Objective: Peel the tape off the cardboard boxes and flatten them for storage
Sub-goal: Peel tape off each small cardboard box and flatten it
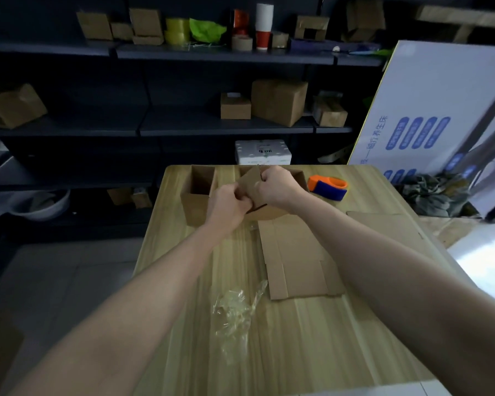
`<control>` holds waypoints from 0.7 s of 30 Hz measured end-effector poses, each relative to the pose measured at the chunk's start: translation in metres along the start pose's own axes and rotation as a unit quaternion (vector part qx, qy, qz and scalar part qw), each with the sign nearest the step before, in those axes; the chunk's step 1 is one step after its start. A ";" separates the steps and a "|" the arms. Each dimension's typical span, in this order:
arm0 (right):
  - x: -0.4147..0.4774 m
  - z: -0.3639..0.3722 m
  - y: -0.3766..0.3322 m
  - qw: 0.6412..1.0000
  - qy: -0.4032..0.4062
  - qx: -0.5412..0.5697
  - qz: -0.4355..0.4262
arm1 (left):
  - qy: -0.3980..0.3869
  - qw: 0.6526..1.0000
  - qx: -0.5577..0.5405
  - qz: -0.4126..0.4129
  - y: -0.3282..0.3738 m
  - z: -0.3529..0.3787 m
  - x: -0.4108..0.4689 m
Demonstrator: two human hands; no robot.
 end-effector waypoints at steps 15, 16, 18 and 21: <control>0.002 -0.001 0.040 0.999 0.013 0.015 0.039 | -0.008 0.990 -0.129 -0.050 -0.021 0.007 -0.004; 0.004 -0.004 0.046 0.998 0.025 0.026 0.046 | 0.002 0.975 -0.203 -0.088 -0.027 0.007 -0.005; 0.003 -0.010 0.063 0.994 0.033 0.059 0.082 | 0.015 0.915 -0.371 -0.157 -0.037 0.010 -0.008; -0.011 -0.016 0.089 0.988 0.017 0.027 0.149 | 0.021 0.806 -0.553 -0.209 -0.041 0.012 -0.012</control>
Point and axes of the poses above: each hand's wrist, its own x-axis towards the middle knuckle, its own z-axis out of the palm, y = z × x, the point moved 9 cm from there along x, towards the middle knuckle, and after that the axes turned 3 degrees about -z, right-handed, at the moved point
